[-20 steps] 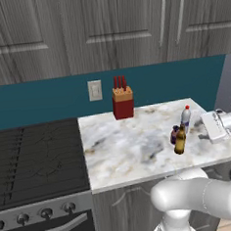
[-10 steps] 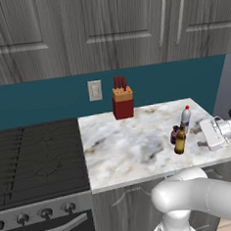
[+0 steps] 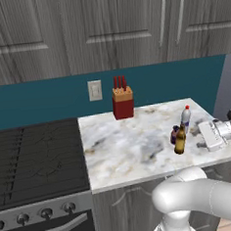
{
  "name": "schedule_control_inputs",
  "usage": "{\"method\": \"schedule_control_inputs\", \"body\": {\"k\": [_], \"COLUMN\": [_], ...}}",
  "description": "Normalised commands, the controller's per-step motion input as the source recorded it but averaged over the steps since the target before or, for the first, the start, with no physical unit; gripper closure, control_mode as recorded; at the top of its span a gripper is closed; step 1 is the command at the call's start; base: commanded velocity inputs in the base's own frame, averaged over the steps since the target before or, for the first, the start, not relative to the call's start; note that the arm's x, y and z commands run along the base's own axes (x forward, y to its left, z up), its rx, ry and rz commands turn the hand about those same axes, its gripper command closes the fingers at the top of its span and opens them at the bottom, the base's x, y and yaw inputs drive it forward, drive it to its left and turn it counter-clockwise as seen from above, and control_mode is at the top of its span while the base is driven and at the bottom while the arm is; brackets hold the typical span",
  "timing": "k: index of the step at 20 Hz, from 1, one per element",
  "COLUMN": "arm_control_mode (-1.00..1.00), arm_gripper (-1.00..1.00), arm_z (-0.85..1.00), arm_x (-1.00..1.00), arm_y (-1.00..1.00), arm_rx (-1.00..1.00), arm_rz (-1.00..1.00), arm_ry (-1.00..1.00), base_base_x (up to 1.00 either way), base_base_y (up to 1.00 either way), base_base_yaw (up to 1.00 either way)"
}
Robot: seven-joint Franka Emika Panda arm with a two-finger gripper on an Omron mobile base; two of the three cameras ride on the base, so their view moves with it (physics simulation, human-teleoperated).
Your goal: Place the drinks on the dining counter in a tight cluster.
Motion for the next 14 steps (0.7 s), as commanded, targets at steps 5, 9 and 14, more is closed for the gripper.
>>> {"method": "schedule_control_inputs", "body": {"k": [5, 9, 14], "arm_control_mode": [-1.00, -1.00, -1.00], "arm_gripper": [-1.00, -1.00, -1.00], "arm_z": [-0.10, -0.09, -0.11], "arm_x": [0.20, 0.17, 0.14], "arm_y": [0.01, 0.00, 0.00], "arm_rx": [0.00, 0.00, 0.00], "arm_rz": [0.00, 0.00, 0.00], "arm_ry": [0.00, 0.00, 0.00], "base_base_x": [0.00, 0.00, 0.00], "base_base_y": [0.00, 0.00, 0.00], "base_base_yaw": [0.00, 0.00, 0.00]}}
